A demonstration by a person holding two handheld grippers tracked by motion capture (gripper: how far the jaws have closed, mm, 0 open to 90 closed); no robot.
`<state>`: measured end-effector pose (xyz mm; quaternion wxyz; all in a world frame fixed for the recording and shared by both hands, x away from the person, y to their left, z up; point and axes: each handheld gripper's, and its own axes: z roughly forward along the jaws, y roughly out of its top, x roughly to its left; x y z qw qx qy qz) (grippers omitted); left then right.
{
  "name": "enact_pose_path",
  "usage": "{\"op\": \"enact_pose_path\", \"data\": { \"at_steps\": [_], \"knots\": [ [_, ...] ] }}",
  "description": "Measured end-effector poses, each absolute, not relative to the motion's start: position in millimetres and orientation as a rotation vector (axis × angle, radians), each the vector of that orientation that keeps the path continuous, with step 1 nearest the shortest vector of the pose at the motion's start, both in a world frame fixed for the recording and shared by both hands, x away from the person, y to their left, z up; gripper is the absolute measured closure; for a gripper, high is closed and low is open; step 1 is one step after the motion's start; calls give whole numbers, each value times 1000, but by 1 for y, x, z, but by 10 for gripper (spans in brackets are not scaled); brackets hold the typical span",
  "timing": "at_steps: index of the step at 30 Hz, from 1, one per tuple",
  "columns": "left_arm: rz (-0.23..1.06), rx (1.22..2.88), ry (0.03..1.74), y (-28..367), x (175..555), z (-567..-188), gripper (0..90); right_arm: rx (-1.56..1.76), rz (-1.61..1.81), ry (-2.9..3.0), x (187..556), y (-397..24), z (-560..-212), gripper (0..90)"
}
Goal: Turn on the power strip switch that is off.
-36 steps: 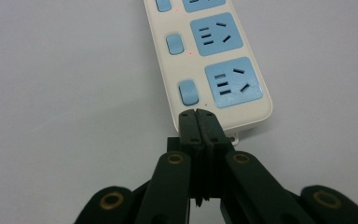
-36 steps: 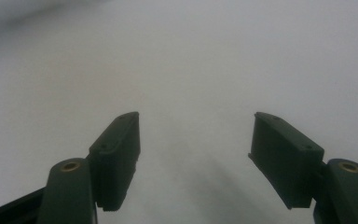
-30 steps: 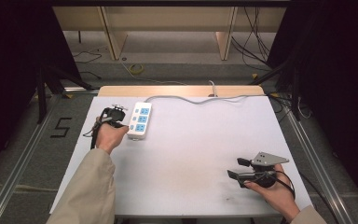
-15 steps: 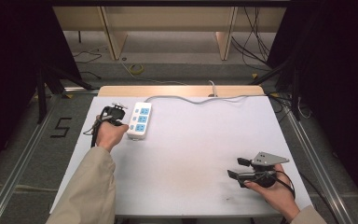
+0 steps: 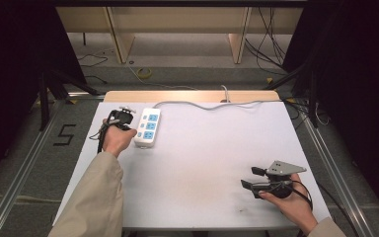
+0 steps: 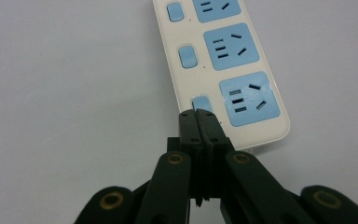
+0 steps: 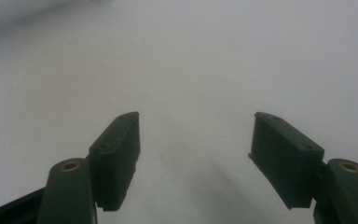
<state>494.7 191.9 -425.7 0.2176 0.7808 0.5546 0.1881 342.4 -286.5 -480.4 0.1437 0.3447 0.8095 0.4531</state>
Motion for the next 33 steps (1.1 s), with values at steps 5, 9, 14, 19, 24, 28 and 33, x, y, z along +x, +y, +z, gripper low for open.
{"op": "enact_pose_path", "data": {
  "at_steps": [5,9,14,19,24,28,33],
  "knots": [
    [517,2167,1538,191,497,-427,898,997,1304,2335,342,-287,-480,336],
    [515,2168,1541,190,499,-429,898,995,1304,2335,342,-287,-480,336],
    [511,2168,1543,189,501,-430,898,994,1301,2336,342,-287,-480,336],
    [517,2170,1541,188,503,-429,898,994,1300,2337,342,-287,-480,336],
    [519,2179,1539,186,506,-429,898,993,1300,2337,342,-287,-480,336],
    [520,2189,1533,184,506,-429,898,992,1301,2337,342,-287,-480,336],
    [525,2188,1532,182,508,-428,898,992,1300,2338,342,-286,-480,336]
  ]
}}
